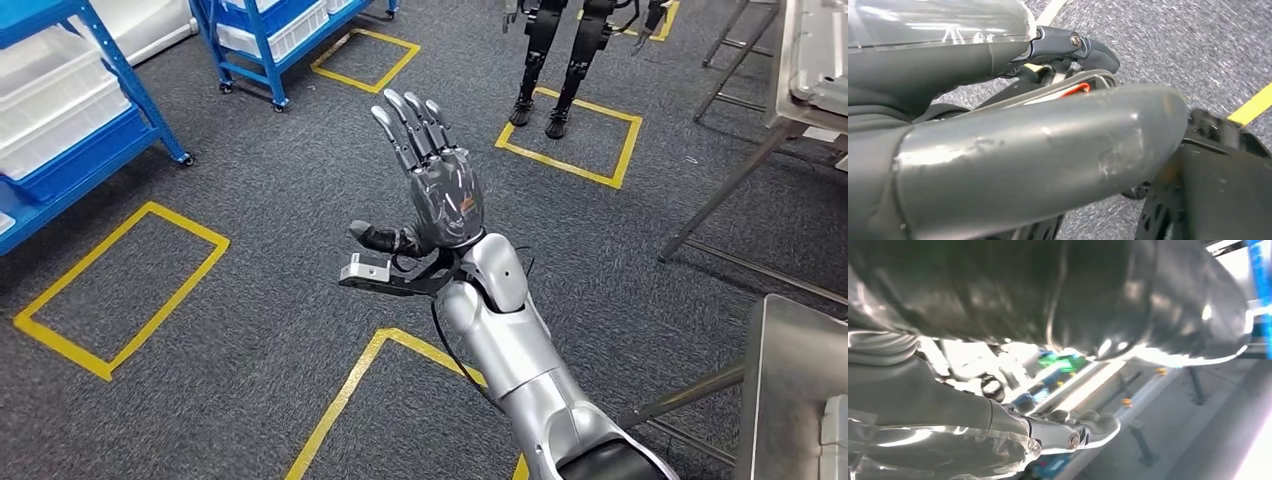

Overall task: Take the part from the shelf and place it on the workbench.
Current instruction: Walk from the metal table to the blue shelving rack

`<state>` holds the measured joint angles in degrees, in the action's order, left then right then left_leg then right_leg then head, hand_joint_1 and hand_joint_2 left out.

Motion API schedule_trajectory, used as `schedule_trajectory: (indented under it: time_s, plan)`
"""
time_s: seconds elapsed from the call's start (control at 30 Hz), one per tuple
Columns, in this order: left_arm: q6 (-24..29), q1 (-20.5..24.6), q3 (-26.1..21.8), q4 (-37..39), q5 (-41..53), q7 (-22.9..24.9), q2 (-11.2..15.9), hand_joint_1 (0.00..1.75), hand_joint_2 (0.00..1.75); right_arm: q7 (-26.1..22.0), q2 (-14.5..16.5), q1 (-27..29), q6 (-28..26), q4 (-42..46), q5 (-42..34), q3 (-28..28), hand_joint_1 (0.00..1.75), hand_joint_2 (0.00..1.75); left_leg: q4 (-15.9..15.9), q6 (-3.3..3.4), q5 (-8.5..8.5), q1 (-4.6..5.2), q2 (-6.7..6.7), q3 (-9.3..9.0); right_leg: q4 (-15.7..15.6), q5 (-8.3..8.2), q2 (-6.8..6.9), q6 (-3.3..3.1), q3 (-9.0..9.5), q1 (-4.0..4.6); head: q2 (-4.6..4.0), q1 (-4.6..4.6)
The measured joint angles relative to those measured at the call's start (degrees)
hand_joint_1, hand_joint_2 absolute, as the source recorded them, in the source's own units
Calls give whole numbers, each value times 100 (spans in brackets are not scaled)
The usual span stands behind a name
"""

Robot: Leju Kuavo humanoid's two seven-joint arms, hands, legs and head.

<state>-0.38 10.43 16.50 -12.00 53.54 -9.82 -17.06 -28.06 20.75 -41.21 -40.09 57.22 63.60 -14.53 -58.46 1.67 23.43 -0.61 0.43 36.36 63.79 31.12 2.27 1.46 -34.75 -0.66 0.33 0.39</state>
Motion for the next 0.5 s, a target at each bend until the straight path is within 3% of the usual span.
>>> schedule_trajectory:
  time_s: [0.07, 0.1, 0.13, 0.17, 0.2, 0.27, 0.33, 0.4, 0.47, 0.5]
  plan:
    - [4, 6, -7, 0, -3, 1, -3, 0, 0, 3, -15, 18, 0, -20, 7, 1, 0, 0, 2, 34, -1, 3, -108, 3, 744, 324, -189, 11, -381, -5, 0, 1]
    - [9, 1, -12, 0, -6, -3, -4, 0, 0, 4, -25, 35, 0, -36, 12, 1, 0, 0, 1, 37, 0, 5, -175, 2, 1022, 383, -212, 14, -539, -7, 0, 1]
    - [14, -8, -21, 0, -9, -9, -2, 0, 0, 4, -35, 48, 0, -52, 18, 1, 0, 0, -1, 38, 1, 5, -246, -1, 1110, 329, -220, 13, -613, -10, 0, 1]
    - [18, -15, -31, 0, -11, -19, -1, 0, 0, 4, -43, 55, 0, -66, 28, 1, 0, 0, -4, 36, 2, 4, -320, -6, 985, 171, -228, 9, -586, -16, 0, 1]
    - [21, -18, -41, 0, -12, -30, -1, 0, 0, 4, -48, 53, 0, -75, 38, 1, 0, 0, -10, 30, 5, 2, -392, -11, 669, -59, -265, 1, -466, -24, 0, 1]
    - [25, -15, -55, 0, -12, -45, -1, 0, 0, 3, -54, 42, 0, -87, 55, 7, 0, 0, -35, -2, 16, 8, -522, 4, -42, -395, -484, -27, -176, -57, 0, 0]
    - [27, -16, -70, 0, -11, -50, -1, 0, 0, -1, -61, 45, 0, -108, 68, 23, 0, 0, -48, -68, 6, 6, -636, 49, -361, -454, -633, -54, -44, -61, 0, -1]
    - [25, -32, -87, 0, -8, -54, 2, 0, 0, -16, -63, 46, 0, -136, 104, 40, 0, 0, -41, -140, -12, -4, -708, 85, -398, -454, -546, -102, -20, -53, 0, -2]
    - [24, -39, -96, 0, -4, -57, 10, 0, 0, -36, -55, 30, 0, -159, 149, 55, 0, 0, -190, -198, 90, 8, -524, 158, -435, -468, -424, -173, 11, -63, 0, -13]
    - [23, -33, -98, 0, -3, -58, 14, 0, 0, -42, -53, 25, 0, -169, 166, 70, 0, 0, -421, -220, 220, 10, -375, 264, -447, -467, -355, -205, 26, -61, 0, -19]
